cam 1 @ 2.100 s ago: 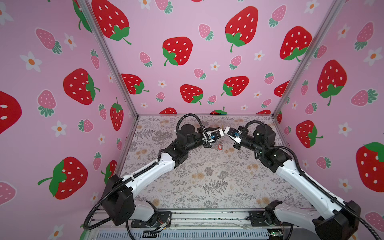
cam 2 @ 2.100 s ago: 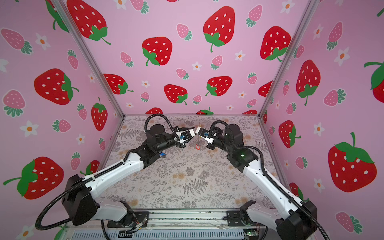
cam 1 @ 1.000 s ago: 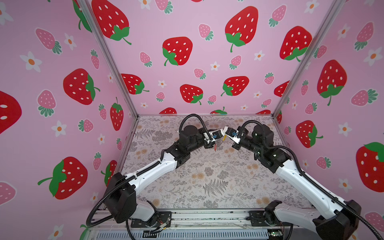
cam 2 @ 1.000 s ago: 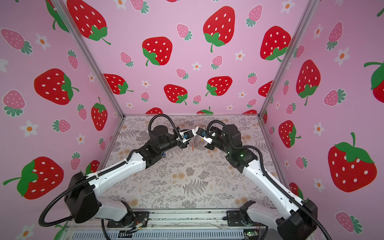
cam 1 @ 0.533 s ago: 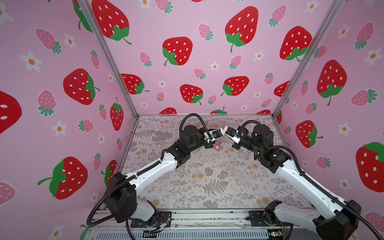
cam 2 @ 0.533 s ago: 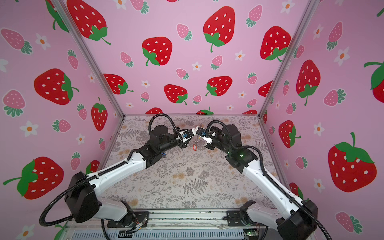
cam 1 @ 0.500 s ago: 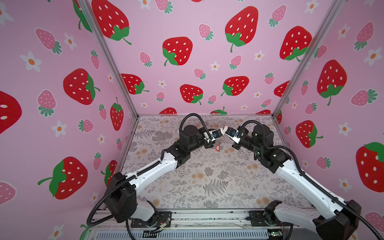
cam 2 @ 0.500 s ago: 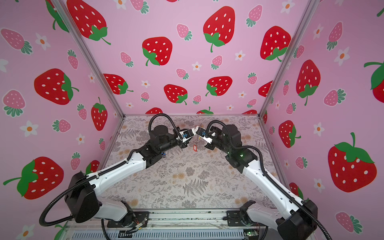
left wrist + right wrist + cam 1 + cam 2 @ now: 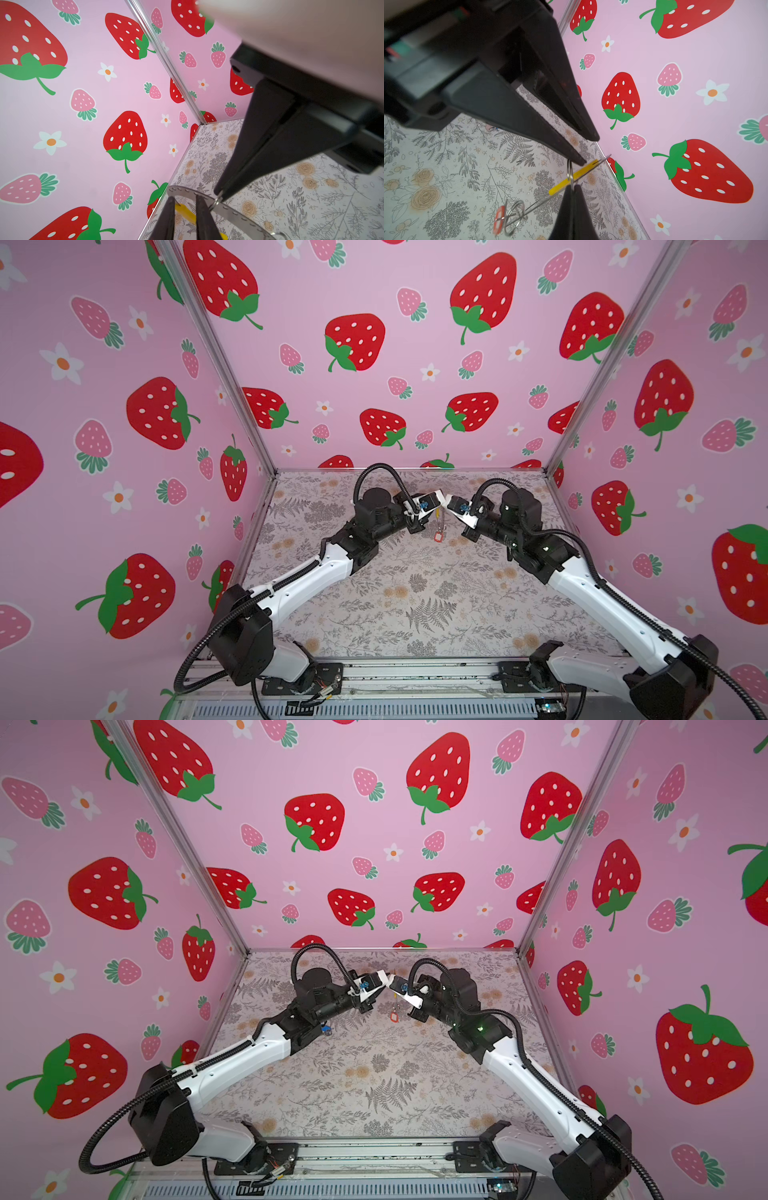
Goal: Put the keys on the keyring
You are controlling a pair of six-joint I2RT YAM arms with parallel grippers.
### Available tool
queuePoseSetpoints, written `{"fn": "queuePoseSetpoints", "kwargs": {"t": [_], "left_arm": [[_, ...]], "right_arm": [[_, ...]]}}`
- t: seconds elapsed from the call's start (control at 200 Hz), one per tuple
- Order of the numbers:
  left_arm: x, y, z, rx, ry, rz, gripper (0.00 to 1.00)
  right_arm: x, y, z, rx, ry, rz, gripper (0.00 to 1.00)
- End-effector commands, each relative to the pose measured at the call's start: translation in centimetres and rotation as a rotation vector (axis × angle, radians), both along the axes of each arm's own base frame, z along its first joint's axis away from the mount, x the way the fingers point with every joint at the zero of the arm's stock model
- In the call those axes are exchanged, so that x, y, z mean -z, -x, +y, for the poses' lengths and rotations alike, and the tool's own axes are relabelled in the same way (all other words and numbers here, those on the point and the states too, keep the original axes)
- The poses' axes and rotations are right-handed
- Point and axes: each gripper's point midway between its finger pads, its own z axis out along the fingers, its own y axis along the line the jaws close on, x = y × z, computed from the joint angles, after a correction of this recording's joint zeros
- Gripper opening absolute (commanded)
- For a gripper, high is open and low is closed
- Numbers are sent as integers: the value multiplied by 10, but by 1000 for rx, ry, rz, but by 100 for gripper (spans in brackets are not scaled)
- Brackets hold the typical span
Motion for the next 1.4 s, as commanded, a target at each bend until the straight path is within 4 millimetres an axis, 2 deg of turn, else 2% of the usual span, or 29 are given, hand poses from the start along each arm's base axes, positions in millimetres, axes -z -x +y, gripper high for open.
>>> {"fn": "queuePoseSetpoints", "kwargs": {"t": [0.0,0.16,0.48,0.88,1.396], "left_arm": [[-24,13,-1,57,30,-48,22],[-16,12,4,32,-4,-47,23],[-15,7,16,-31,-16,-45,26],[-6,11,8,18,-30,-11,26],[-8,6,3,18,-9,2,23]], "right_arm": [[-25,5,4,-27,-51,-24,0],[-24,4,3,-16,-48,-16,0],[-24,-1,2,3,-47,-7,0],[-32,1,5,-18,-70,-9,0],[-31,3,8,-35,-75,-7,0]]}}
